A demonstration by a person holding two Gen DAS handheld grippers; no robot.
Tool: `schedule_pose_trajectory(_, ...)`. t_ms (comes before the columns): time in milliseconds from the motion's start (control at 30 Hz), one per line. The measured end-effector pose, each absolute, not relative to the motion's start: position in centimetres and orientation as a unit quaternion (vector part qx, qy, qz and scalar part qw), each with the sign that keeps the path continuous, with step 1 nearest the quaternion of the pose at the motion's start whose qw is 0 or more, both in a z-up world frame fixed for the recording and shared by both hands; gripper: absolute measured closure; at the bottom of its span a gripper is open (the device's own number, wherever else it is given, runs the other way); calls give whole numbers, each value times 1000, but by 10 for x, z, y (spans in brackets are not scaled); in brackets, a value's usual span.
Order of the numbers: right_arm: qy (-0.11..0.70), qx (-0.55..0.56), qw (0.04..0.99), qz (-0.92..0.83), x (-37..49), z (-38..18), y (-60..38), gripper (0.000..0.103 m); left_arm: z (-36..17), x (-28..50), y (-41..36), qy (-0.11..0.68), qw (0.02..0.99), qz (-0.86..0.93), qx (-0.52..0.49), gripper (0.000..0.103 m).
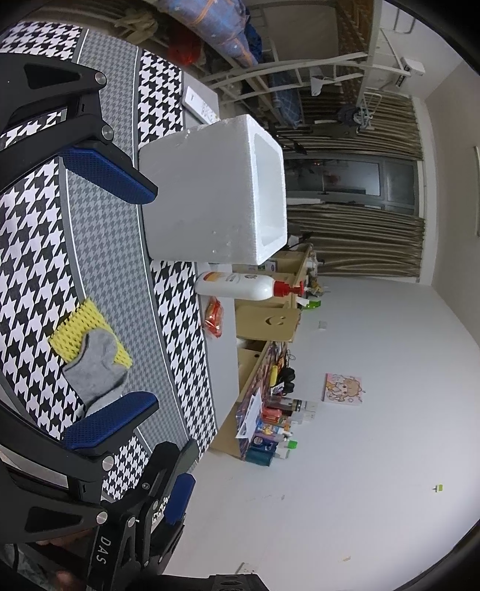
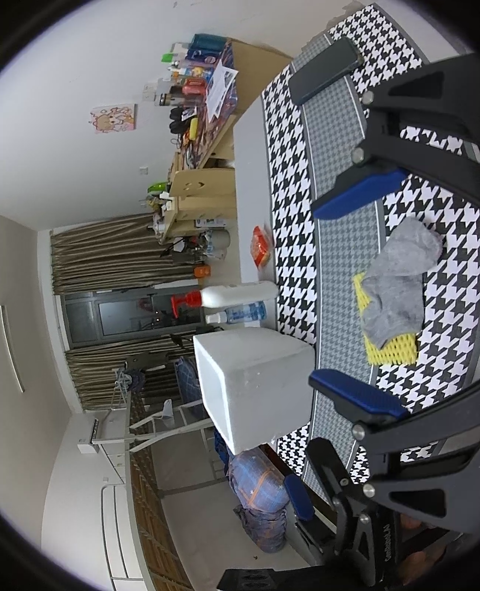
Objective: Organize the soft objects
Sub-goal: 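Move both tools away from the box toward the yellow net and grey sock, then lower the right tool onto the grey sock while the left tool approaches the yellow net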
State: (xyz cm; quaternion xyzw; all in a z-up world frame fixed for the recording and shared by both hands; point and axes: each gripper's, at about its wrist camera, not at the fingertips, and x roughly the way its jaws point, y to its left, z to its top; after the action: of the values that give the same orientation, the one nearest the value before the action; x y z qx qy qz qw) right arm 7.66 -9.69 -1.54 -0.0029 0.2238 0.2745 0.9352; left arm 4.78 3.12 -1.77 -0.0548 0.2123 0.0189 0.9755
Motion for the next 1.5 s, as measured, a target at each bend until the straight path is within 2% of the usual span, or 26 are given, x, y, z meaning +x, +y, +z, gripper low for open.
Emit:
schedule_pose_trajectory(700,258,-20,928,267,83,-41,-95,17,-38,59,28,246,967,12,-60,1)
schedule_pose_trajectory(1500,341,-41,903,258,104,-82,-84,17,-69,84,28,301,951,9,-70,1)
